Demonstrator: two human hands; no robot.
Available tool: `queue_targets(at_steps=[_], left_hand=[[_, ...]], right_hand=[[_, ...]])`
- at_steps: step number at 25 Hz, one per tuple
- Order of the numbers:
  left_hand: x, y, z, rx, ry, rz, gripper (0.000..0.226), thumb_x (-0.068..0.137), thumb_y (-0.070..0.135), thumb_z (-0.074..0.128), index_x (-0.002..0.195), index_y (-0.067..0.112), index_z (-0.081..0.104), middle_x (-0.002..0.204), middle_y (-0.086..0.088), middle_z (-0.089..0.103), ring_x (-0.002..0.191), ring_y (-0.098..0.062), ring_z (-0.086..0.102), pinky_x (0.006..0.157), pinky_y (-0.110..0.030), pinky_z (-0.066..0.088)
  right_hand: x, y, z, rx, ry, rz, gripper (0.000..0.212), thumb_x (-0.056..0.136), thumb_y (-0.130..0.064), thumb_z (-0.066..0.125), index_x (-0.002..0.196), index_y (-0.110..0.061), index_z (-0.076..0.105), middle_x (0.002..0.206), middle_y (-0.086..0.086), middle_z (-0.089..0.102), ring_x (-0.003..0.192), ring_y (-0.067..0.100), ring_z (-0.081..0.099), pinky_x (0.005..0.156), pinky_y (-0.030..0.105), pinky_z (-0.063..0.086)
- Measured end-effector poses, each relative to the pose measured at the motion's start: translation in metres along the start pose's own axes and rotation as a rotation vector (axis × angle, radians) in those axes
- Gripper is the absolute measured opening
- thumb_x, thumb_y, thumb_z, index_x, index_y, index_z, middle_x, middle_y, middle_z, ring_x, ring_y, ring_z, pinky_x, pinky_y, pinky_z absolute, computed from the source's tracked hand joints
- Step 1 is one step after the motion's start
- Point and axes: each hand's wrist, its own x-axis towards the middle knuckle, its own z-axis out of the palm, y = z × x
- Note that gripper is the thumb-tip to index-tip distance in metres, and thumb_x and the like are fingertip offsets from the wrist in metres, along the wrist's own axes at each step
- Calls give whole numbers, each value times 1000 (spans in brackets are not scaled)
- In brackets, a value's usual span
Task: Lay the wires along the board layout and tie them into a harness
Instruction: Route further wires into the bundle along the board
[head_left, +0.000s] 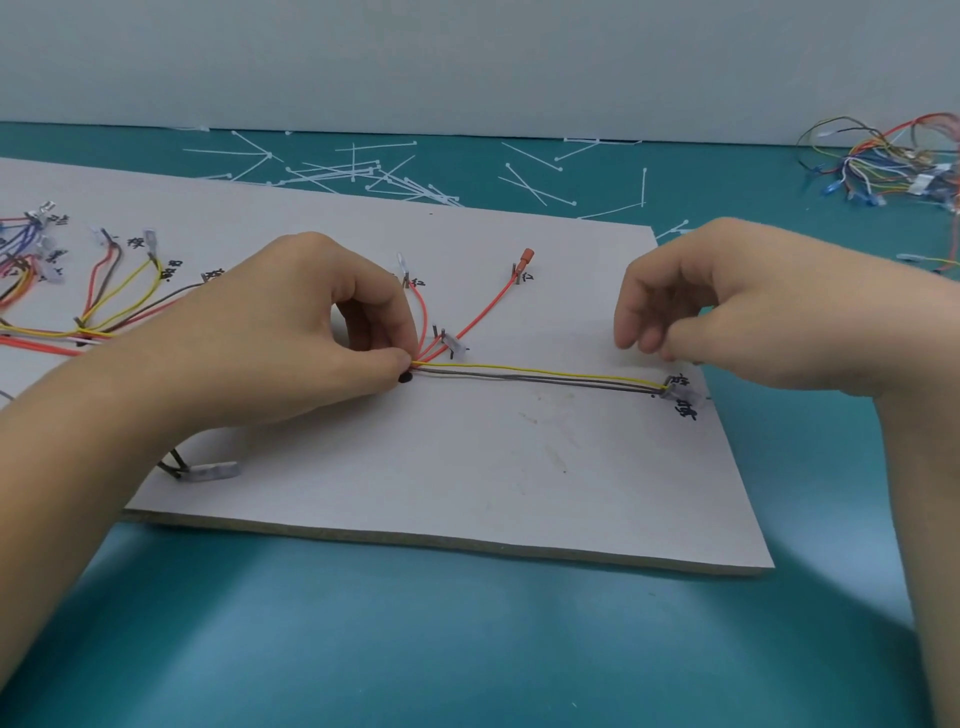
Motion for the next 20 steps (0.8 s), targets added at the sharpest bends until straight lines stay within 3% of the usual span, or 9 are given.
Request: queue_targets(at_steps=[4, 6, 8, 11, 14, 17, 20], left_hand=[[-2, 2, 0, 47, 38, -7, 8, 76, 30, 77, 73, 37, 75, 73, 18, 70, 62, 7, 58, 49, -11, 40], [-2, 5, -1, 87, 58, -7, 4, 75, 34, 76, 73, 38, 75, 77, 23, 68, 71, 6, 60, 55, -20, 39], [-2, 7, -1, 94, 48, -14, 4, 75, 36, 74, 73, 39, 75, 76, 22, 67, 77, 3, 61, 60, -25, 42], [-3, 10, 1, 133, 69, -20, 5, 75, 36, 72, 70, 36, 74, 68, 15, 67, 72, -3, 63, 67, -32, 53], [-6, 12, 4, 194, 112, 13, 9, 77, 29, 74, 69, 32, 75, 63, 14, 67, 67, -4, 64, 66, -35, 55], [-5, 13, 6, 220, 107, 75, 9, 76, 23, 73, 70, 29, 75, 59, 15, 66, 62, -3, 63, 60, -29, 51], [-4, 12, 5, 212, 68, 115, 12, 81, 26, 68, 71, 28, 73, 56, 15, 64, 58, -2, 62, 58, -33, 53]], right_hand=[[2, -16, 15, 53, 11, -83, 33, 84, -8, 56, 87, -36, 73, 81, -11, 72, 58, 8, 65, 57, 40, 61], [2, -23, 22, 138, 66, -133, 32, 83, -5, 54, 83, -31, 72, 80, -6, 70, 55, 5, 60, 44, 23, 51], [4, -29, 29, 119, 99, -168, 31, 84, -6, 55, 86, -31, 72, 83, -7, 68, 63, 2, 60, 50, 15, 46], [8, -35, 40, -11, 68, -162, 32, 90, -14, 57, 111, -35, 70, 103, -16, 63, 87, 3, 60, 76, 23, 49], [8, -46, 55, -77, 91, -198, 44, 93, -21, 57, 135, -36, 60, 117, -10, 56, 97, 8, 50, 85, 26, 40], [8, -64, 73, -155, 109, -279, 45, 94, -19, 51, 135, -36, 55, 116, -7, 52, 108, 22, 48, 94, 41, 47], [8, -76, 85, -227, 138, -285, 39, 95, -15, 49, 127, -37, 55, 110, -8, 47, 103, 25, 44, 85, 46, 48]])
